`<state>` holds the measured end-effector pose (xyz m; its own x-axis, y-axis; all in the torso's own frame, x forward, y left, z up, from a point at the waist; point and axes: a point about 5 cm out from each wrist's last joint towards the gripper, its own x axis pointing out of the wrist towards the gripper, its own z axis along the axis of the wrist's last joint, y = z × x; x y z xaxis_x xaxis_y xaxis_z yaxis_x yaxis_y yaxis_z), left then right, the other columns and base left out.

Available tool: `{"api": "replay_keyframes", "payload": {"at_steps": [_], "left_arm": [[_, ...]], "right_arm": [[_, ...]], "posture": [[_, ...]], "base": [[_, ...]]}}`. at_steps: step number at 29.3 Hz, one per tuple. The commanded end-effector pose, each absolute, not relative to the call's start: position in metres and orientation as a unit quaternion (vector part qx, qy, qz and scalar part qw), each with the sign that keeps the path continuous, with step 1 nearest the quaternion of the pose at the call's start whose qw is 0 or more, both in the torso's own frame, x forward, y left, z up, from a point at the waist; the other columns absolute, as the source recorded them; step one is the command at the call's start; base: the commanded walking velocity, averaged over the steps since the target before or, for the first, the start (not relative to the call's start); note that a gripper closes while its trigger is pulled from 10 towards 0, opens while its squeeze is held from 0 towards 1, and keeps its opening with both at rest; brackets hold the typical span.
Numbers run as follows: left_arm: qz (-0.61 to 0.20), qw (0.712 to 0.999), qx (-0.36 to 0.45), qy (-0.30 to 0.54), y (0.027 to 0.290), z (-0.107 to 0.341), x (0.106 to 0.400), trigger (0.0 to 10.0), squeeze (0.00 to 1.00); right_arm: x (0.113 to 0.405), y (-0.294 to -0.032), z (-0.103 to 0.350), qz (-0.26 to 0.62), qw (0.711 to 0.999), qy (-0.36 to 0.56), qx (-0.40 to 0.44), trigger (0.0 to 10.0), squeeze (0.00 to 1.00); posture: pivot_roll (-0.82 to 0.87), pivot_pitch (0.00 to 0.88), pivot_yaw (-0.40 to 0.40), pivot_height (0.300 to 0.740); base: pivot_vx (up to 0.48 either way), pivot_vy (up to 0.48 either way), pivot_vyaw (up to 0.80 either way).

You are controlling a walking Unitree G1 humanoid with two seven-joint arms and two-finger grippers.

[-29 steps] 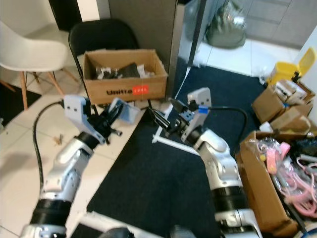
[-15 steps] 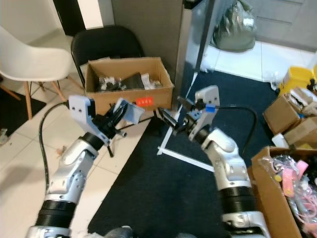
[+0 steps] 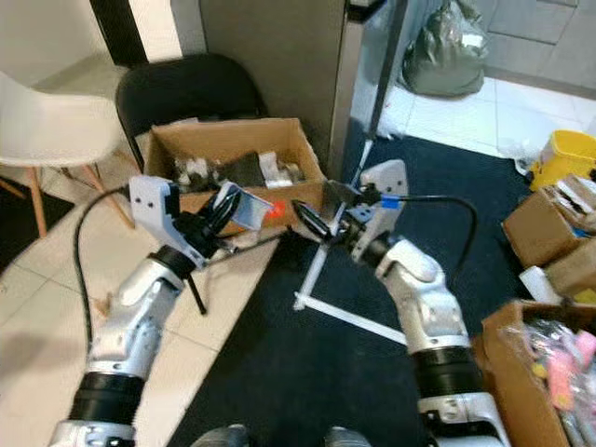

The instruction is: Picking trash to rubbish bin

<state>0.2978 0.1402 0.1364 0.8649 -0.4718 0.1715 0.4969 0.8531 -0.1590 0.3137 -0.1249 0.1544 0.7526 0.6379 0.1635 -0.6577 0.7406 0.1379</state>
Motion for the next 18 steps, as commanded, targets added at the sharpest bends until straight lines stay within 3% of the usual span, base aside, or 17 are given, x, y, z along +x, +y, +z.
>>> {"api": "replay_keyframes", "payload": {"at_steps": [1,18], "left_arm": [[-0.252,0.961,-0.098,-0.055,0.1416,0.1326,0.2976,10.0,0.0],[-0.253,0.961,-0.097,-0.053,0.141,0.1311,0.2972,10.0,0.0]], "right_arm": [[0.313,-0.1219,0.154,0.352,0.93,-0.053,0.09,10.0,0.0],[0.3121,-0.1221,0.1518,0.356,0.929,-0.051,0.085,10.0,0.0]], "posture": [[0.01,0.0,-0.036,0.74],[0.01,0.0,-0.042,0.74]], "base": [[0.48,0.0,0.0],[0.418,0.0,0.0]]}}
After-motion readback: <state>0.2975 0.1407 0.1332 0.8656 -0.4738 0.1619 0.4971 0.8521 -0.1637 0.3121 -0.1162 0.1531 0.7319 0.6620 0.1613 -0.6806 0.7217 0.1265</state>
